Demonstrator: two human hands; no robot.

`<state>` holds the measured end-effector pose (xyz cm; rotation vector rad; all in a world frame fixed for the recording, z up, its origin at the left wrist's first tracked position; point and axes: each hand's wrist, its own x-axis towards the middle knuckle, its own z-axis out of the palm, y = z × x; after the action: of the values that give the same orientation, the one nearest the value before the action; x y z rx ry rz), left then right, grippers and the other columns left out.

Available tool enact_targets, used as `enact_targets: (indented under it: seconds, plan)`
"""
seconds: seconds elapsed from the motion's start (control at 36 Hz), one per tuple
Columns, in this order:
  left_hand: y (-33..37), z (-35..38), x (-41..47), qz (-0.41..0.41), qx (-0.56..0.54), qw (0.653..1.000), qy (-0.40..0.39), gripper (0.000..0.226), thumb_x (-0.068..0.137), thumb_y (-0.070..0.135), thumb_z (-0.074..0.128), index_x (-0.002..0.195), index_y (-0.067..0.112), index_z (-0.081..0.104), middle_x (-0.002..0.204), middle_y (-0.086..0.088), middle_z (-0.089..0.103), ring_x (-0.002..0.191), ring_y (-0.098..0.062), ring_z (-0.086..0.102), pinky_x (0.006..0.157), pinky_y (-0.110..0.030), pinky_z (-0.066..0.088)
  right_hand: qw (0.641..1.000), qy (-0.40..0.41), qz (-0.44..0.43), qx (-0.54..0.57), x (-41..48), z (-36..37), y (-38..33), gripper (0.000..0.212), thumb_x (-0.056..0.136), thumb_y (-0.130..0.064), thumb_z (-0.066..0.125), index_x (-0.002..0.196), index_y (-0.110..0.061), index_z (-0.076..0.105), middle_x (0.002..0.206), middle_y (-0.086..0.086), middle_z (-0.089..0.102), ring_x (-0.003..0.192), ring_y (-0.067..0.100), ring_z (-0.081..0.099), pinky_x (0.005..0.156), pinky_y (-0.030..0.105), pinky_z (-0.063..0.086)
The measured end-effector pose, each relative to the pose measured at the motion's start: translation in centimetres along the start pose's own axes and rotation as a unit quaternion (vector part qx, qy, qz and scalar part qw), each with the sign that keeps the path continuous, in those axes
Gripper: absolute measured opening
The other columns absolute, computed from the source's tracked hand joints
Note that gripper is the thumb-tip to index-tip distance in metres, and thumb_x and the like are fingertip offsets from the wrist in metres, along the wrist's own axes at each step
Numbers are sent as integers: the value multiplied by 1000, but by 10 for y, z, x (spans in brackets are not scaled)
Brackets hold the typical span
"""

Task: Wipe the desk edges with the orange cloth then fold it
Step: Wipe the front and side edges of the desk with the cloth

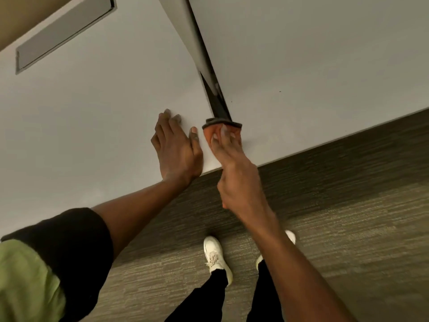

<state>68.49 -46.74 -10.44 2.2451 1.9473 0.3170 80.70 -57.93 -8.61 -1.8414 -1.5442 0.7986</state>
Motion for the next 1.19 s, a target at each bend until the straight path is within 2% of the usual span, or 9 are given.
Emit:
enact_targets:
  seconds: [0.14, 0.33, 0.47, 0.58, 0.72, 0.83, 0.97, 1.08, 1.19]
  plan:
    - [0, -2, 0, 1, 5, 1000, -12, 56, 112, 39, 42, 158, 7, 41, 174, -15, 29, 164, -34, 24, 131, -55, 23, 995, 6, -10, -102, -10, 9, -11, 89, 92, -2, 62, 167, -15, 17, 177, 12, 3, 164, 32, 3, 132, 50, 20]
    - [-2, -6, -3, 2, -4, 1000, -25, 61, 113, 40, 36, 163, 5, 37, 178, -17, 24, 167, -35, 18, 134, -53, 17, 990, -12, -51, -133, 38, -3, -9, 95, 85, 12, 65, 166, -14, 23, 175, 16, 14, 162, 35, 13, 128, 51, 32]
    - [-4, -11, -3, 7, -30, 999, -41, 59, 114, 38, 36, 163, 5, 35, 179, -17, 22, 167, -36, 15, 133, -52, 15, 978, 26, -28, -204, 8, 12, -24, 96, 88, 3, 70, 167, -12, 19, 176, 14, 9, 164, 34, 7, 132, 51, 17]
    - [-20, -24, 2, 36, -58, 995, -67, 53, 114, 30, 42, 163, 10, 39, 179, -12, 25, 166, -33, 18, 132, -50, 19, 972, 24, 7, -234, -31, 29, -37, 90, 93, 0, 63, 167, -9, 13, 176, 14, -2, 163, 35, -5, 132, 52, 14]
    - [-76, -47, -11, 93, -69, 988, -99, 58, 116, 27, 41, 170, 12, 30, 181, -6, 22, 167, -29, 17, 135, -52, 22, 962, 25, 23, -271, -47, 48, -55, 83, 96, -3, 55, 166, -4, 11, 175, 20, -2, 162, 41, -9, 132, 56, 9]
    - [-139, -56, -48, 76, -47, 992, -86, 62, 116, 40, 36, 170, 11, 28, 184, -3, 1, 169, -28, 7, 134, -52, 17, 960, 35, 38, -274, -49, 72, -76, 79, 98, -2, 49, 165, 1, 8, 173, 25, -8, 160, 44, -13, 131, 58, 7]
    - [-212, -61, -90, 56, -20, 995, -85, 79, 112, 60, 19, 172, 9, 16, 184, -8, -7, 170, -25, -8, 137, -50, 6, 963, -3, 27, -267, -50, 119, -112, 79, 98, -13, 43, 165, -1, 2, 171, 25, -18, 159, 44, -20, 131, 58, 6]
    - [-256, -68, -103, 76, 28, 992, -92, 77, 114, 55, 15, 173, 7, 9, 183, -12, -8, 170, -26, -12, 138, -53, 7, 964, -22, 0, -265, -51, 151, -139, 82, 100, -11, 50, 165, 0, 2, 171, 26, -18, 158, 45, -19, 131, 58, 5]
    - [-287, -75, -109, 132, 67, 984, -100, 78, 113, 40, 32, 173, 3, -2, 182, -15, -18, 169, -28, -16, 138, -54, 8, 958, -62, -48, -277, -57, 170, -155, 74, 93, -8, 22, 164, 2, 3, 171, 27, -14, 159, 45, -15, 131, 57, 7]
